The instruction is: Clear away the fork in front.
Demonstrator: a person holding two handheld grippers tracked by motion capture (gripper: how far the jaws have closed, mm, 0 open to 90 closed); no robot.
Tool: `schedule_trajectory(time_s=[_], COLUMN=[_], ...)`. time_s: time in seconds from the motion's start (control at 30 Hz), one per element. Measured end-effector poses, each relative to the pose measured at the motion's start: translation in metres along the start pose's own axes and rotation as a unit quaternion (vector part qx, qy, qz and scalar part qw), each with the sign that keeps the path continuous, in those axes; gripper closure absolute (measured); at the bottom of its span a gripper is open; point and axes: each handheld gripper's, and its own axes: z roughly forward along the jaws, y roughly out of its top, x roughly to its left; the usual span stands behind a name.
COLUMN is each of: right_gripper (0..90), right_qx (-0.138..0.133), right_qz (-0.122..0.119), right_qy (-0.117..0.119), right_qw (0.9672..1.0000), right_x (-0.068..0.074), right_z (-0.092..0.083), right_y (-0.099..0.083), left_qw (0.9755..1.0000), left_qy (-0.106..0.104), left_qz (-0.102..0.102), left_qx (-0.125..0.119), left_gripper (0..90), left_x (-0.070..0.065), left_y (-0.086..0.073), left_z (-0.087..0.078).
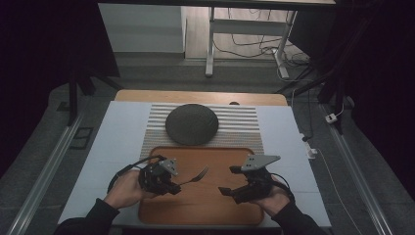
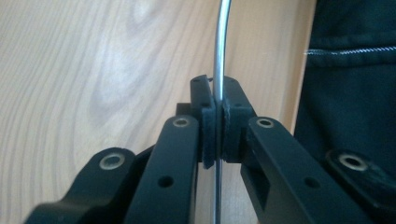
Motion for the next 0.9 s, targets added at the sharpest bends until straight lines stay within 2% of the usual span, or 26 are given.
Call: schedule_trajectory(time_s=[0.2, 0.37, 0.53, 0.7, 0.77, 0.9], right_gripper=[6.0, 2.7, 2.5, 2.5, 2.5, 2.5], right_qx=[0.0, 0.001, 0.0, -0.004, -0.006, -0.006], right_qz=[0.022, 0.031, 0.041, 0.05, 0.055, 0.064], right_qy=[-0.031, -0.045, -0.062, -0.084, -0.091, -0.101], right_qw=[0.9993, 0.9985, 0.9972, 0.9952, 0.9944, 0.9928], right_x=[0.002, 0.005, 0.007, 0.008, 0.008, 0.007], right_z=[-0.01, -0.016, -0.024, -0.034, -0.039, -0.045], right_y=[-0.011, -0.017, -0.024, -0.031, -0.035, -0.042], left_qw=[0.9981, 0.993, 0.9848, 0.9734, 0.9703, 0.9614], left_qy=[0.008, 0.017, 0.021, 0.027, 0.033, 0.045], left_qz=[-0.061, -0.116, -0.17, -0.225, -0.238, -0.271], left_qx=[-0.005, -0.015, -0.03, -0.031, -0.024, -0.016], left_gripper=[85.5, 85.4, 85.4, 85.4, 85.4, 85.3], left_x=[-0.004, -0.005, -0.004, -0.001, 0.0, 0.003], left_y=[-0.004, -0.011, -0.019, -0.027, -0.029, -0.034], left_z=[0.001, 0.003, 0.002, 0.008, 0.01, 0.014])
